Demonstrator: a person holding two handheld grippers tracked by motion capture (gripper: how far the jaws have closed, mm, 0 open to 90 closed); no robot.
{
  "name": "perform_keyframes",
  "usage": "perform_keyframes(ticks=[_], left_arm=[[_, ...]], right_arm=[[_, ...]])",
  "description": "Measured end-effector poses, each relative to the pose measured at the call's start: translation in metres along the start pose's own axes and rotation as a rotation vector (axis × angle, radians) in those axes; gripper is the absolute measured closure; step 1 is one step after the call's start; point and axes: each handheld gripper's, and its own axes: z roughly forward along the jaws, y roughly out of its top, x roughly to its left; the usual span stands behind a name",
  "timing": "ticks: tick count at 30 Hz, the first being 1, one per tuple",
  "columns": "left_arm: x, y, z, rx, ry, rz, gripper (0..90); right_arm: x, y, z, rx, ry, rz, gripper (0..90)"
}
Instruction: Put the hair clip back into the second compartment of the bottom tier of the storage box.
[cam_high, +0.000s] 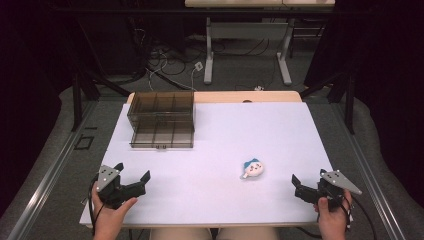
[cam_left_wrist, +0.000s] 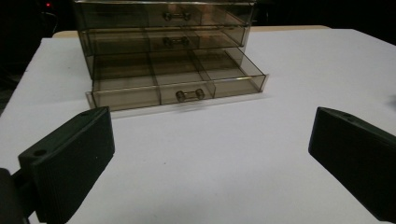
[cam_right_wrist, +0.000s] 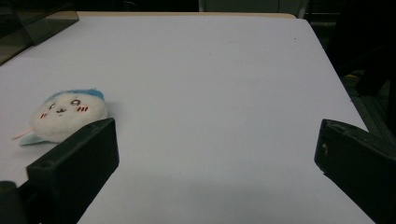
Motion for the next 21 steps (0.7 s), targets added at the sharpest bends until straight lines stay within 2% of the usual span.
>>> perform_keyframes(ticks=[2, 8, 9, 12, 15, 16, 18, 21], left_arm=[[-0.002, 0.0, 0.002, 0.002, -0.007, -0.001, 0.4], [-0.013, 0.001, 0.011, 0.008, -0.013, 0.035, 0.4], [-0.014, 0.001, 0.013, 0.007, -0.014, 0.034, 0.4], [-0.018, 0.002, 0.018, 0.005, -0.016, 0.053, 0.4], [-0.021, 0.002, 0.021, 0.015, -0.017, 0.065, 0.5], [-0.023, 0.002, 0.023, 0.016, -0.022, 0.062, 0.5], [-0.026, 0.003, 0.025, 0.021, -0.021, 0.082, 0.5], [-0.034, 0.004, 0.031, 0.026, -0.047, 0.075, 0.5]], right_arm=[[0.0, 0.001, 0.001, 0.006, 0.012, -0.001, 0.0], [0.002, 0.001, 0.002, 0.004, 0.013, -0.004, 0.0], [0.002, 0.001, 0.001, 0.023, 0.011, -0.008, 0.0], [0.004, 0.001, 0.003, 0.004, 0.012, -0.004, 0.0], [0.004, 0.0, 0.002, 0.023, 0.02, -0.01, 0.0], [0.004, 0.0, 0.003, 0.02, 0.02, -0.008, 0.0], [0.004, 0.0, 0.003, 0.012, 0.02, -0.01, 0.0], [0.003, 0.0, 0.001, 0.02, 0.016, -0.012, 0.0]])
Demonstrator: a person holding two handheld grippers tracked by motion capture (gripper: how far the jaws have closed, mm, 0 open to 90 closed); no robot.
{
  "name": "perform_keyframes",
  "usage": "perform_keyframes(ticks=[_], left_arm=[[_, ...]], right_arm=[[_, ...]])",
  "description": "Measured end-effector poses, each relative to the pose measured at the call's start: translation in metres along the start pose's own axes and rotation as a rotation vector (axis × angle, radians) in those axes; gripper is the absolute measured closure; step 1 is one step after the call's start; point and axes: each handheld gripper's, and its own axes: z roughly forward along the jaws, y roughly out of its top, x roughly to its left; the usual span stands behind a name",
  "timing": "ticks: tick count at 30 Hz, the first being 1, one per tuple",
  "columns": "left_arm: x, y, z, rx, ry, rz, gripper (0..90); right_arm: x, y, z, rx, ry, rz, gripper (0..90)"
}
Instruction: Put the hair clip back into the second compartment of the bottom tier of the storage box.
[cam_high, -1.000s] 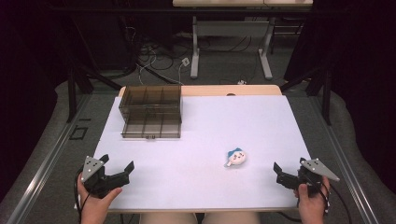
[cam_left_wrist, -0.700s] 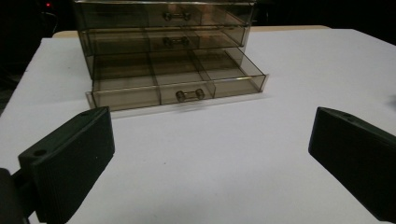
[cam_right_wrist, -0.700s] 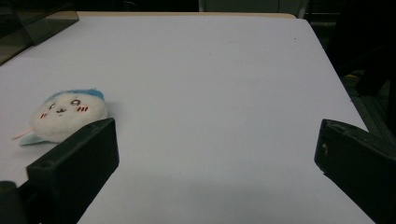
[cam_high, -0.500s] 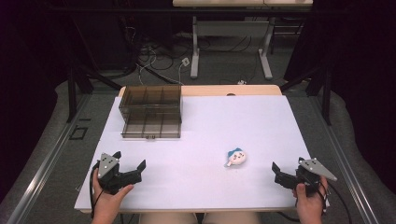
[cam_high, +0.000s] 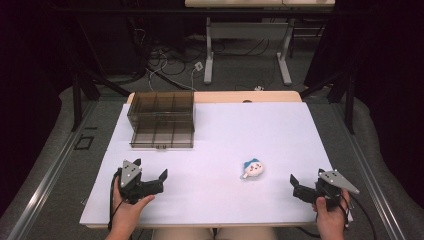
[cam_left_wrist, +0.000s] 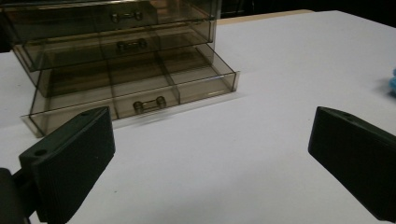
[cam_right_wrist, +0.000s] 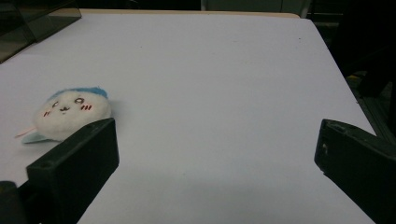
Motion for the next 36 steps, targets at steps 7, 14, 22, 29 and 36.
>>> perform_keyframes(ticks=[7, 14, 22, 29, 36], left_arm=[[-0.016, 0.004, 0.01, 0.004, -0.044, 0.005, 0.5], [-0.03, 0.007, 0.016, 0.031, -0.064, 0.031, 0.5], [-0.041, 0.01, 0.025, 0.038, -0.074, 0.064, 0.5], [-0.052, 0.015, 0.033, 0.05, -0.101, 0.114, 0.5], [-0.068, 0.022, 0.042, 0.055, -0.132, 0.152, 0.5]], right_arm=[[-0.002, -0.001, 0.0, -0.007, -0.001, 0.009, 0.0], [0.003, 0.0, 0.002, -0.006, 0.014, -0.013, 0.0], [0.002, -0.001, 0.001, 0.002, 0.019, -0.014, 0.0], [0.003, -0.001, 0.003, 0.002, 0.022, -0.014, 0.0], [0.003, 0.0, 0.003, 0.007, 0.019, -0.013, 0.0]])
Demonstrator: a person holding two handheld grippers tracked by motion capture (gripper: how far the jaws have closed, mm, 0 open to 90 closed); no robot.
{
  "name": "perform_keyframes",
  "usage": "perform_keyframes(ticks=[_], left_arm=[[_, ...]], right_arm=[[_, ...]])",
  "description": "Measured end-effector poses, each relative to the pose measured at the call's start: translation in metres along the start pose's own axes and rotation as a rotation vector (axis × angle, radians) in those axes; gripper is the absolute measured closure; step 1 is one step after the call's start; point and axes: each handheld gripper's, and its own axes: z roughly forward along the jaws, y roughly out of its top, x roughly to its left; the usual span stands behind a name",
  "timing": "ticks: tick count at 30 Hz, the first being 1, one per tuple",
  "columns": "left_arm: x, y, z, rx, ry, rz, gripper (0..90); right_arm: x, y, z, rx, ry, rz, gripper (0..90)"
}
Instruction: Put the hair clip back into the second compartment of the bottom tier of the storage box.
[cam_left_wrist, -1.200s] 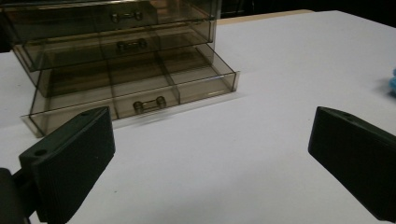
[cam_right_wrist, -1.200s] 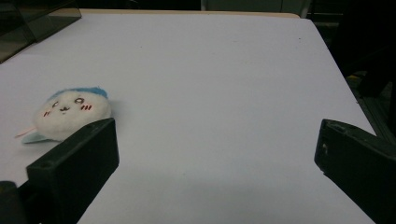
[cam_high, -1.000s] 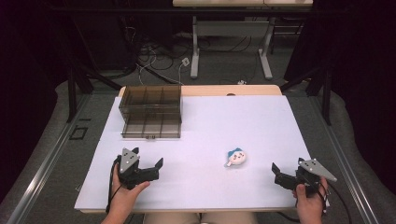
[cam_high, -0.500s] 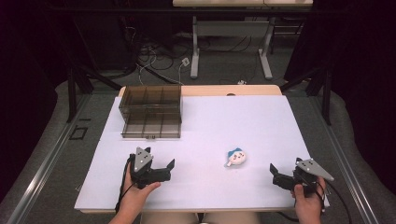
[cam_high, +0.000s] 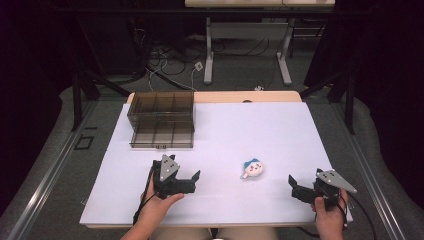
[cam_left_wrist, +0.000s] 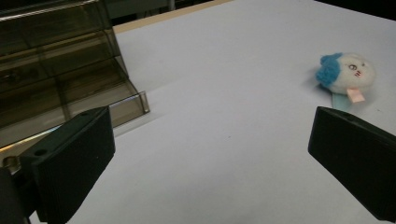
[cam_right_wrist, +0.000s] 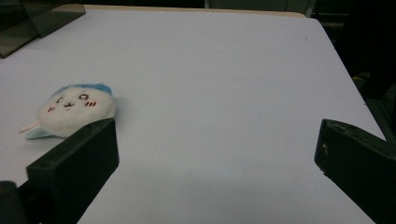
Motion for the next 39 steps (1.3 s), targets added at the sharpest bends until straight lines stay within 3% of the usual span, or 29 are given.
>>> perform_keyframes(ticks=[3, 4, 5, 12, 21, 33, 39], left_arm=[[-0.011, 0.008, 0.008, -0.001, -0.023, 0.025, 0.5], [-0.014, 0.01, 0.01, -0.002, -0.03, 0.029, 0.5], [-0.017, 0.012, 0.012, -0.005, -0.034, 0.035, 0.5], [-0.032, 0.024, 0.022, -0.003, -0.073, 0.051, 0.5], [-0.041, 0.035, 0.03, 0.025, -0.107, 0.058, 1.0], [-0.054, 0.06, 0.04, 0.05, -0.135, 0.133, 1.0], [-0.057, 0.069, 0.046, 0.074, -0.145, 0.147, 1.7]], right_arm=[[0.0, 0.0, 0.001, -0.004, 0.003, 0.003, 0.0], [0.0, 0.001, -0.002, 0.025, 0.003, -0.002, 0.0], [0.0, 0.0, 0.0, -0.001, 0.003, 0.003, 0.0], [0.001, 0.001, 0.002, -0.004, 0.01, -0.004, 0.0], [0.003, 0.001, 0.004, -0.002, 0.013, -0.002, 0.0], [0.002, 0.001, 0.004, -0.001, 0.012, -0.002, 0.0], [0.002, 0.001, 0.004, -0.003, 0.015, -0.002, 0.0]])
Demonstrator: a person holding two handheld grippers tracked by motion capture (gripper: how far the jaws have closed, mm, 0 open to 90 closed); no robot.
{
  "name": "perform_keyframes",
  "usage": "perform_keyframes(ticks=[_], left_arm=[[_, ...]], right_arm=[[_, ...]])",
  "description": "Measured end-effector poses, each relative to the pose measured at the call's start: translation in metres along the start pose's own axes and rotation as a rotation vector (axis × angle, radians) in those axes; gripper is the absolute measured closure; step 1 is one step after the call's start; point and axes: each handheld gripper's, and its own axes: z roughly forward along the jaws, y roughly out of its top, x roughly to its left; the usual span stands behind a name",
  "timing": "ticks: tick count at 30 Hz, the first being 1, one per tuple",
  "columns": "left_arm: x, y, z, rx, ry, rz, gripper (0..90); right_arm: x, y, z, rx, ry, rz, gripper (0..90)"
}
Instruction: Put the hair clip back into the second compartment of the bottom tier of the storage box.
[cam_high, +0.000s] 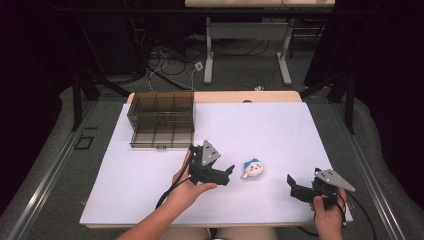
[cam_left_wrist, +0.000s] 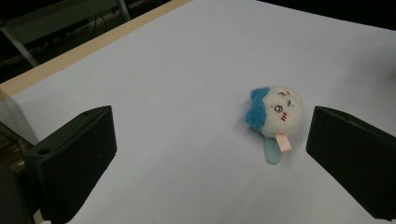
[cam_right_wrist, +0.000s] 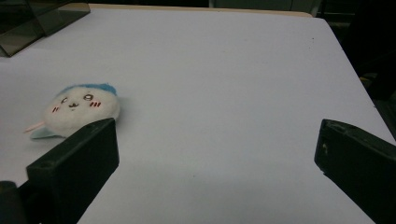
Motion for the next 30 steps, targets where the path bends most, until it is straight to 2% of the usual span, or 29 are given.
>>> perform_keyframes(ticks=[12, 17, 23, 26, 30], left_arm=[[-0.001, 0.013, 0.016, 0.032, -0.009, 0.009, 2.3], [-0.003, 0.021, 0.024, 0.046, -0.014, 0.033, 2.9], [-0.007, 0.025, 0.031, 0.06, -0.022, 0.038, 4.6], [-0.008, 0.028, 0.038, 0.081, -0.031, 0.06, 5.6], [-0.01, 0.03, 0.043, 0.101, -0.047, 0.049, 6.5]], right_arm=[[0.0, 0.0, 0.0, 0.003, 0.011, 0.002, 0.0], [0.0, 0.0, 0.0, 0.004, 0.009, 0.0, 0.0], [-0.001, 0.0, 0.001, 0.006, 0.014, -0.004, 0.0], [-0.001, 0.0, 0.001, 0.007, 0.016, -0.002, 0.0], [-0.001, 0.0, 0.001, 0.007, 0.017, -0.001, 0.0]])
